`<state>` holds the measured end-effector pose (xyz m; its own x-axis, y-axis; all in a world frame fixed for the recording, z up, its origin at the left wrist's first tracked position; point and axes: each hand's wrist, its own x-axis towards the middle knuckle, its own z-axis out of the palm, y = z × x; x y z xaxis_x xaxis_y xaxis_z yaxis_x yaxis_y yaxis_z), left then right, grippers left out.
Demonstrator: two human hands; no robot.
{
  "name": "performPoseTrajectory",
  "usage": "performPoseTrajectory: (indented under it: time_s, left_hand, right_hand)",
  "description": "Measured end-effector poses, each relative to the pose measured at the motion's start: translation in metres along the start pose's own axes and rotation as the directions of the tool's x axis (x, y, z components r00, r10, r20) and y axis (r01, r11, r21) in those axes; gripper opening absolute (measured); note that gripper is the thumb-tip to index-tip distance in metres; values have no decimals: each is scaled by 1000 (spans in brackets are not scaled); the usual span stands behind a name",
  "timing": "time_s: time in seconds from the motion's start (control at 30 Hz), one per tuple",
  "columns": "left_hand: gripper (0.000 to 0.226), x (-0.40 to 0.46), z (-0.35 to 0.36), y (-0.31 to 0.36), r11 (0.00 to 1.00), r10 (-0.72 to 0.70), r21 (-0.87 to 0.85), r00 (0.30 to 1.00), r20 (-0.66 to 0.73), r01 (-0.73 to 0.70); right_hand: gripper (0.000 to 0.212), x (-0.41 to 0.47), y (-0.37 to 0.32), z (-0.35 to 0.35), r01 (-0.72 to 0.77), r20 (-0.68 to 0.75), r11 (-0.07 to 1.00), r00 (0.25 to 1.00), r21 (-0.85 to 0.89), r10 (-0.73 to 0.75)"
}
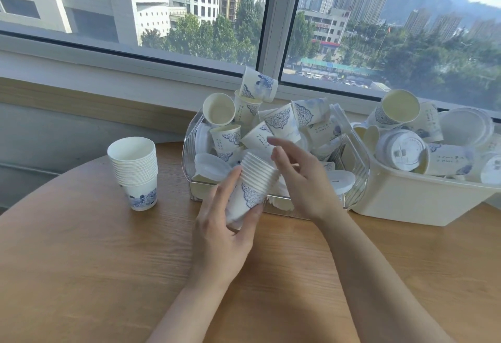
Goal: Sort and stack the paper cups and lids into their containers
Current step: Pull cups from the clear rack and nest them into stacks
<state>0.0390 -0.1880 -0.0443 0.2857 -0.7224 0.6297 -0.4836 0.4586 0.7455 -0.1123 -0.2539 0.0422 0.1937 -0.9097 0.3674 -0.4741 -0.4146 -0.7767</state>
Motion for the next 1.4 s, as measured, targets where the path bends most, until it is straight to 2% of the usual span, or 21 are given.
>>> performPoseTrajectory:
  time_s: [0.1,0.2,0.3,0.37,0.5,0.6,0.73,0.83,0.9,1.0,1.2,1.4]
  left_hand:
    - [65,2,-5,-4,995,-91,-41,994,-54,89]
    - [65,4,-6,-7,988,-145,-63,986,-88,140]
    - [65,4,-6,-7,984,-172,-72,981,-87,166]
    - [66,5,-6,-7,982,-180,-74,980,-86,174]
    - [67,5,-6,-4,980,-190,-79,978,-84,183]
    - [67,5,-6,-5,983,-174,-78,982,-75,168]
    - [68,4,-5,-3,986,-153,-72,987,-52,149]
    - [68,4,-5,0,988,-139,-72,989,-49,136]
    - [67,4,-5,1,990,-126,-71,991,-49,122]
    - [67,4,-3,0,993,-97,-68,994,-45,93]
    - [68,2,0,3,1000,-17,-26,999,-28,17]
    - [68,1,0,4,999,-6,-47,1000,14,7]
  right_hand:
    - [35,38,-8,3,104,-41,955,992,-276,-120]
    - [42,66,-13,4,176,98,816,984,-551,-146]
    - [42,76,-18,3,211,193,691,976,-692,-105]
    - [36,78,-19,2,224,210,655,972,-721,-102]
    - [22,76,-19,-8,227,174,665,974,-711,-147]
    - [15,67,-24,-19,223,113,729,974,-647,-197]
    - [11,49,-33,-36,220,-65,859,958,-462,-281]
    - [17,38,-34,-46,138,-150,951,971,-275,-184]
    - [18,31,-33,-51,97,-131,976,984,-193,-123]
    - [14,20,-31,-54,60,-44,985,997,-159,-68]
    - [12,6,-25,-55,73,80,988,995,-136,-63]
    - [11,-3,-19,-49,55,268,973,964,-222,6]
